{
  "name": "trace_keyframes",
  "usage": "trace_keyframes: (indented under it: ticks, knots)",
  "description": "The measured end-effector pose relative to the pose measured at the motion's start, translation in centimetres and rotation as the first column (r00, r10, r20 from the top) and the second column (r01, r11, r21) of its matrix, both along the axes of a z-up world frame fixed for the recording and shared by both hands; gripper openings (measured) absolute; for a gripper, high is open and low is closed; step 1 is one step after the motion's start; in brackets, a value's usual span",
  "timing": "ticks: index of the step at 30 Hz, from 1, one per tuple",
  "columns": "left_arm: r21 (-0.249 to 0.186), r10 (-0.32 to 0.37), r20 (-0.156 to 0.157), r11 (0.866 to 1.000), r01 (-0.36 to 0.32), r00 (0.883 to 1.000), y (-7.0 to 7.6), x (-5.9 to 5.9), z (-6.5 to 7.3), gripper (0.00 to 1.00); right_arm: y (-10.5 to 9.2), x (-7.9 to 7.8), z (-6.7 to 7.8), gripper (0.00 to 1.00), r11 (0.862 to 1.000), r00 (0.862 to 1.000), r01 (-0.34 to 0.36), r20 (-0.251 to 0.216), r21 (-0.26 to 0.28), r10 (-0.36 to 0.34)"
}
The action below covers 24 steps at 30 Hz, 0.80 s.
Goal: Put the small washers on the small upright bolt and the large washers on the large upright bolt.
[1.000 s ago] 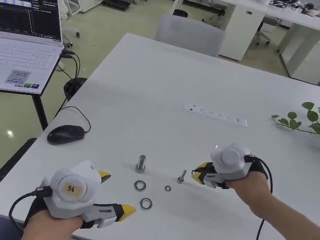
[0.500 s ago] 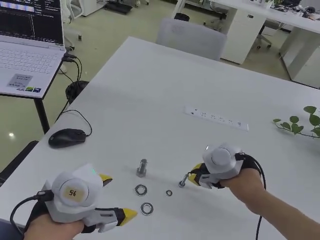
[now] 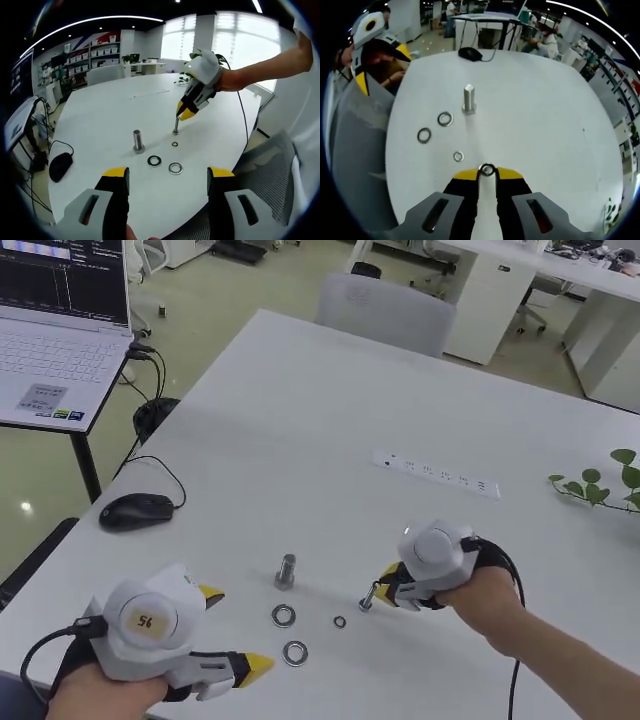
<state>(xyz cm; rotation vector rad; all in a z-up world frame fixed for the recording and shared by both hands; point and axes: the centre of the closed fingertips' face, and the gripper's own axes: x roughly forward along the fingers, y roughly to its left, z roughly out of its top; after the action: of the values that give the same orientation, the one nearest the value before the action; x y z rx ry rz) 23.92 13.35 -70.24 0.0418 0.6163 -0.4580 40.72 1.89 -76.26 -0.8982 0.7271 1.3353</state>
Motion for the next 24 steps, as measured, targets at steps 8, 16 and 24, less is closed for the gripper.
trace_keyframes:
  ticks: [8,16,24]
  knots:
    - [0.0,0.007,-0.002,1.0,-0.007,1.0,0.22,-0.16,0.0,0.62,0.08,0.03,-0.12,0.13,1.0,1.0,-0.01,0.001,-0.015,0.01]
    - [0.0,0.006,-0.002,1.0,-0.006,1.0,0.18,-0.12,0.01,0.62,0.2,0.03,-0.17,0.13,0.999,1.0,-0.021,0.003,-0.034,0.021]
    - [-0.002,0.006,0.001,1.0,-0.006,1.0,0.13,-0.05,-0.02,0.62,0.21,-0.09,-0.57,0.13,0.998,0.999,-0.038,0.004,-0.058,0.039]
